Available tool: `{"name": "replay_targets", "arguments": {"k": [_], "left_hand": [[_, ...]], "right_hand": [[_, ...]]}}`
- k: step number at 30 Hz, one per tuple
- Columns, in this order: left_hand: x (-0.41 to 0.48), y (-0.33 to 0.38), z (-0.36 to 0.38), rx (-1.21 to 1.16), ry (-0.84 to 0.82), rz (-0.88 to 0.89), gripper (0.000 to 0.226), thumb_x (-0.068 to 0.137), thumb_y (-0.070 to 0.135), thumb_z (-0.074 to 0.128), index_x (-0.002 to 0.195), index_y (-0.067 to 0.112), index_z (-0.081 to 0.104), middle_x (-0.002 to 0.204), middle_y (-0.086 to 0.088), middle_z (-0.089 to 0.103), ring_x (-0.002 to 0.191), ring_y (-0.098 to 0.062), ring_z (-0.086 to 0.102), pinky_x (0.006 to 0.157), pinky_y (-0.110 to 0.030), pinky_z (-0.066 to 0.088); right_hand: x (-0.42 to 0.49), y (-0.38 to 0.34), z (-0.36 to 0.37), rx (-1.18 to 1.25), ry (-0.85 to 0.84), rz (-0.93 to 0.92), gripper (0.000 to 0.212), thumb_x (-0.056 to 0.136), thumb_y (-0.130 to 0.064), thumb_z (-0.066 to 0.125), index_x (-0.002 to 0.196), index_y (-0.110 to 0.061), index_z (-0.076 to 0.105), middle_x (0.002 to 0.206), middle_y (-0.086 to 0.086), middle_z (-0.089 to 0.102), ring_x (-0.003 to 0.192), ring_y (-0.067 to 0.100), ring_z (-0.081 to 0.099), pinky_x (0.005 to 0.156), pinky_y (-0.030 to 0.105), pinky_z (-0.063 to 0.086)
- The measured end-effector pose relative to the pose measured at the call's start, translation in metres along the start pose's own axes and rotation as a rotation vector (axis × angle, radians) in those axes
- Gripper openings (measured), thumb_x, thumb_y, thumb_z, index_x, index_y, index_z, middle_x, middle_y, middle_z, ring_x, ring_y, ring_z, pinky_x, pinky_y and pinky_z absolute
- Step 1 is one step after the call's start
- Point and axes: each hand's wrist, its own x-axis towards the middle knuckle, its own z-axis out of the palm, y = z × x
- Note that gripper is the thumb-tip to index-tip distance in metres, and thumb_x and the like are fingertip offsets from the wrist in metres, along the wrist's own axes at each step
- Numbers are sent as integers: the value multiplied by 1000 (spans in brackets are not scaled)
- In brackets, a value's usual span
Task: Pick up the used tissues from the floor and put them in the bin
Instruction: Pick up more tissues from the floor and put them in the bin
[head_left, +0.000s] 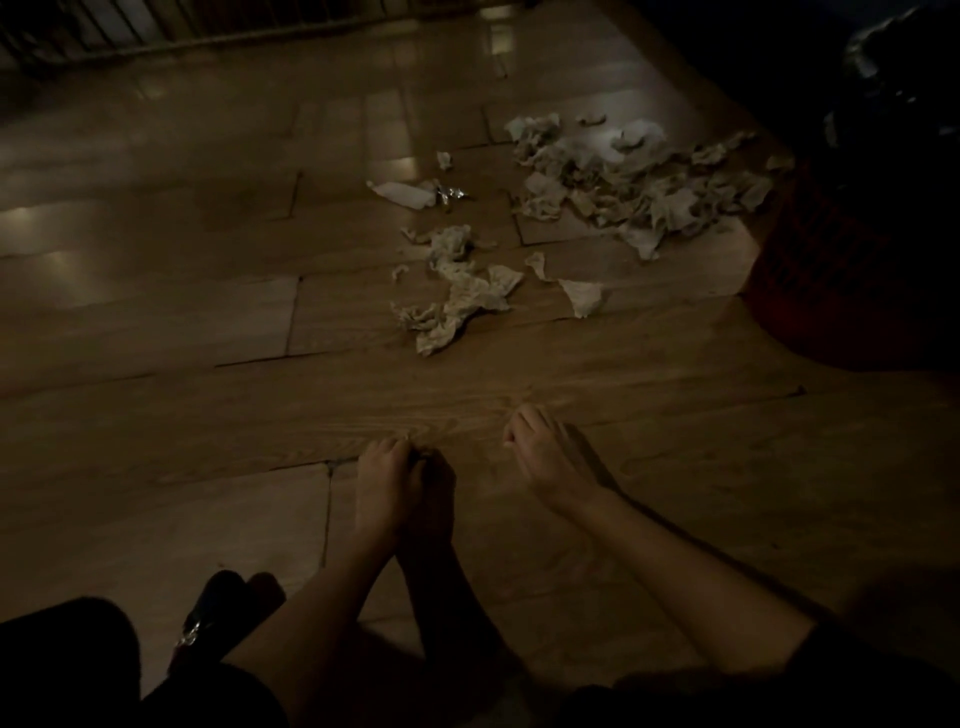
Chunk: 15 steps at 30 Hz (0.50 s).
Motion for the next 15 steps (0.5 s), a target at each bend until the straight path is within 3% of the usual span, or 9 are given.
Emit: {"name": "replay_targets", "arguments": {"k": [4,7,11,15], "left_hand": [[33,39,-9,1,-4,148,8,80,18,61,77,10,60,83,-14,65,78,-33,57,63,-40,45],[74,111,-31,-55,22,332,8,82,18,63,81,10,60,83,-12,66,79,-30,59,63,-40,46],[136,252,-76,-130,109,535,11,88,19,57,93,10,61,91,-13,68,82,-27,61,65,-36,47],[155,395,-109,-275,194,702,11,86,16,56,90,9,63,86,-12,68,80,-27,61,62,-29,35]], "right_hand": [[10,15,-20,64,57,47,7,89,-6,49,85,-9,55,95,11,56,85,27,53,73,38,42],[30,37,-61,72,190,106,7,86,-7,49,82,-7,55,93,14,56,85,30,54,73,43,47],[56,81,-178,-84,474,158,8,87,-9,50,88,-4,57,97,17,57,86,33,56,73,40,46],[46,136,-300,-234,743,300,9,90,-12,51,88,-5,56,100,18,57,93,35,53,80,46,45]]}}
